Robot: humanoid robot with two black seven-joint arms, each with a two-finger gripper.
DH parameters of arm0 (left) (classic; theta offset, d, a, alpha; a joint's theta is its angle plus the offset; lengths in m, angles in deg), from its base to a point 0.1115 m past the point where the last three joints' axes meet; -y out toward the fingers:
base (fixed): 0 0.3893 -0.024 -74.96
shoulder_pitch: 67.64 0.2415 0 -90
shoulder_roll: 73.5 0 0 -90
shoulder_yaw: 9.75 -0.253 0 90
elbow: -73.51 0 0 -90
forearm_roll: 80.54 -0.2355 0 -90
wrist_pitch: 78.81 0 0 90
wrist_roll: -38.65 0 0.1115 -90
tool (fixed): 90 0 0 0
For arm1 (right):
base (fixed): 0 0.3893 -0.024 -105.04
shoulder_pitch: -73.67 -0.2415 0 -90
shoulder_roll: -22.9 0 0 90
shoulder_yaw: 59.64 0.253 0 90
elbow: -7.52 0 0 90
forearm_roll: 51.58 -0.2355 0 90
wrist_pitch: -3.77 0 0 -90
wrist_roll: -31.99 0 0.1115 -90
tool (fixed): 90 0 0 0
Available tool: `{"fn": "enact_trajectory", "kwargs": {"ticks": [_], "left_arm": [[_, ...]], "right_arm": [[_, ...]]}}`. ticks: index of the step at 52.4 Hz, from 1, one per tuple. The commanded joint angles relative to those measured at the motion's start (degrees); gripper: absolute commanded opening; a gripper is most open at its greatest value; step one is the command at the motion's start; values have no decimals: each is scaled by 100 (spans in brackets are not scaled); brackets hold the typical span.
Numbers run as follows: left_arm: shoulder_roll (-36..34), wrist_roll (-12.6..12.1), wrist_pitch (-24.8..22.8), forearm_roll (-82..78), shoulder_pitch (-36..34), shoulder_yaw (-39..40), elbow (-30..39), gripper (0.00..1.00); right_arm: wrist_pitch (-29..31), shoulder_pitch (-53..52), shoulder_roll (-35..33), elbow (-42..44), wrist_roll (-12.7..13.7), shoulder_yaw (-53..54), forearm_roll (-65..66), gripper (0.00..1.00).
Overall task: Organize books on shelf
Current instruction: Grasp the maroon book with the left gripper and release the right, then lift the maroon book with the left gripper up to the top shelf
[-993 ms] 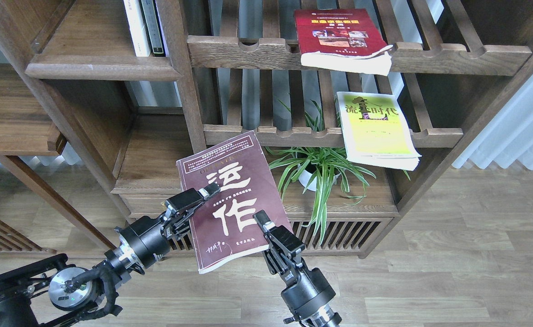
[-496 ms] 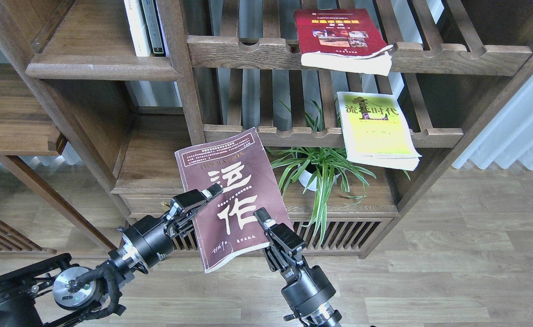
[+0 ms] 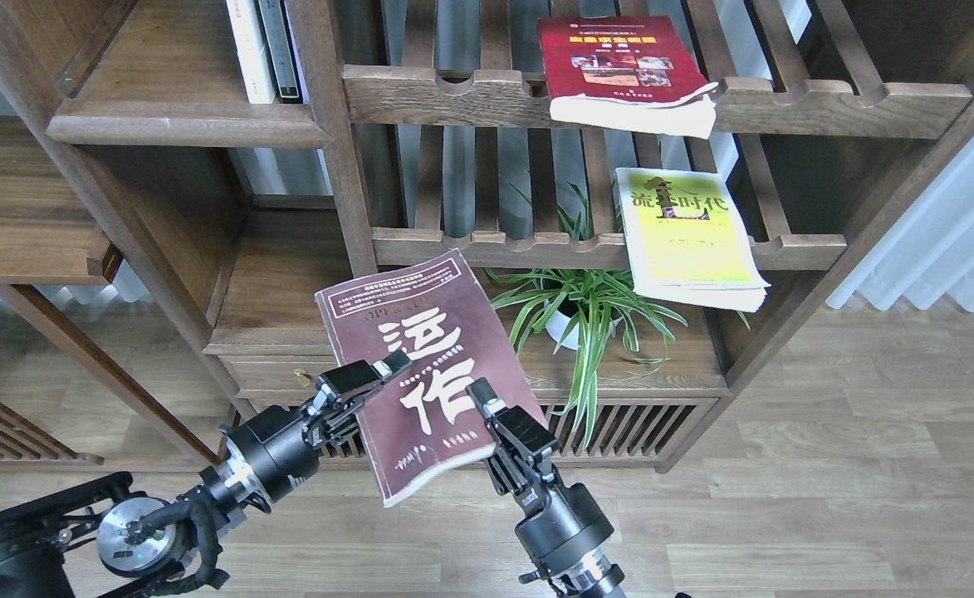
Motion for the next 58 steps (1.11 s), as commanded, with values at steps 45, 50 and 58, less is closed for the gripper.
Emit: {"fn": "enact_trajectory", "kwargs": {"ticks": [45, 50, 58], "left_arm": [[-809, 23, 9, -452, -176, 192, -19, 5], [-871, 23, 9, -558, -176, 324, -19, 5], [-968, 15, 9, -672, -202, 623, -19, 5]], "right_arm": [[10, -3, 34, 158, -26, 690, -13, 83], [10, -12, 34, 264, -26, 760, -13, 83], [10, -38, 34, 281, -17, 804, -13, 83]]}}
